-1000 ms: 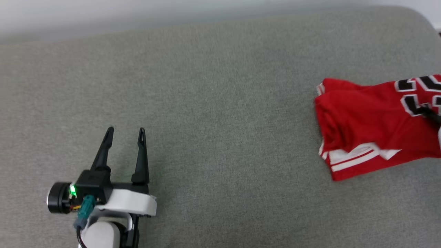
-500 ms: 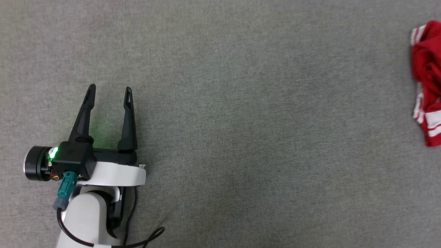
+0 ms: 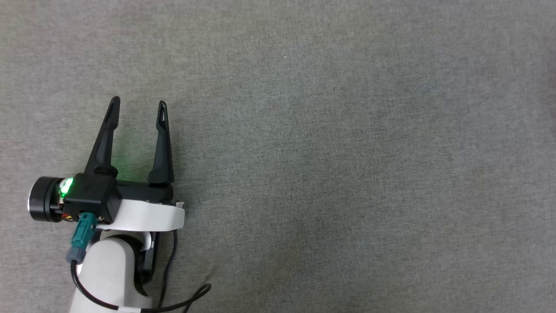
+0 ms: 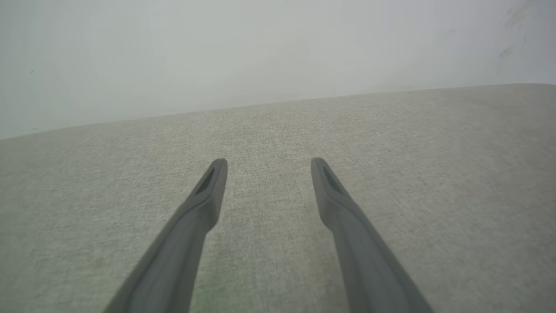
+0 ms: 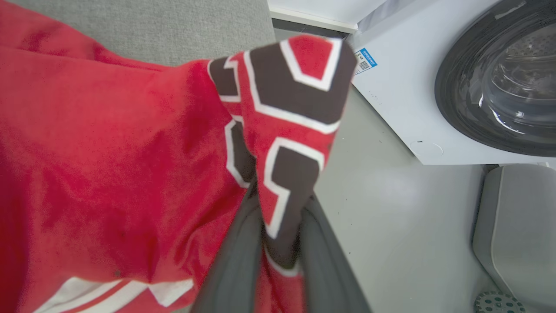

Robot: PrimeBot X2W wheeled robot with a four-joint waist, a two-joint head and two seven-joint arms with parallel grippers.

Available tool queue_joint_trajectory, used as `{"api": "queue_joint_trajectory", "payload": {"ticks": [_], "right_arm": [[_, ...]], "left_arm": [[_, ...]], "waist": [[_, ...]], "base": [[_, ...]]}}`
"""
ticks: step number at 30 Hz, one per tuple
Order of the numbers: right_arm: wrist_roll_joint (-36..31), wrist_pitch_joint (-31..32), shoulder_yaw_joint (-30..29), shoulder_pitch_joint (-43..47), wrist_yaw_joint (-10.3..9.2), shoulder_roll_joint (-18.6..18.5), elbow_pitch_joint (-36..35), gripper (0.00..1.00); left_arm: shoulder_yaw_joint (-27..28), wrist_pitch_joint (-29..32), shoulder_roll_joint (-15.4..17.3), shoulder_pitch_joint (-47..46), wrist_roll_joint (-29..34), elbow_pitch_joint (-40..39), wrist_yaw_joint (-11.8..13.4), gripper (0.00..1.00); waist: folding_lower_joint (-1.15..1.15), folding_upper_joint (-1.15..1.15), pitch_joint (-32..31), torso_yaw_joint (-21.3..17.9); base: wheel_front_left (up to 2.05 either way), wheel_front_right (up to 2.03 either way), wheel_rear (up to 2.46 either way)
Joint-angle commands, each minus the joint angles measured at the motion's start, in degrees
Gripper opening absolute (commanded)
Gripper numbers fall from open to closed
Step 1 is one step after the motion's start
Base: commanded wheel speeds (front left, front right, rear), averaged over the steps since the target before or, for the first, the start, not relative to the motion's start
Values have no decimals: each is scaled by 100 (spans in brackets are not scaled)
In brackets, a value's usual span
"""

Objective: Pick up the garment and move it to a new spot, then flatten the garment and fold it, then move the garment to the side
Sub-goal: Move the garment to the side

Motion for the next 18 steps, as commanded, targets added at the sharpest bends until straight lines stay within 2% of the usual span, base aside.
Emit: {"api": "queue_joint_trajectory", "payload": {"ticks": [1, 5, 10, 15, 18], "right_arm": [[-91, -20, -57, 16, -11, 59, -26, 100], [-389, -221, -249, 142, -11, 113, -248, 100], [-657, -874, -353, 239, -11, 234, -717, 100], [-875, -1842, -357, 291, -10, 626, -1229, 100], [-1006, -2477, -309, 397, -10, 984, -1485, 100]], "left_arm": [[-6, -12, -18, 10, 8, 12, 16, 100], [-30, -12, -55, 106, -24, 95, 34, 100], [-5, -12, -107, 298, -82, 187, 85, 100], [18, -12, -172, 566, -163, 294, 137, 100], [51, -12, -200, 733, -208, 352, 159, 100]], "waist": [[-1, 0, -93, 13], [-1, 0, -394, 77], [-1, 0, -848, 157], [-1, 0, -1315, 302], [-1, 0, -1574, 418]], "base": [[0, 0, 0], [0, 0, 0], [0, 0, 0], [0, 0, 0], [0, 0, 0]]}}
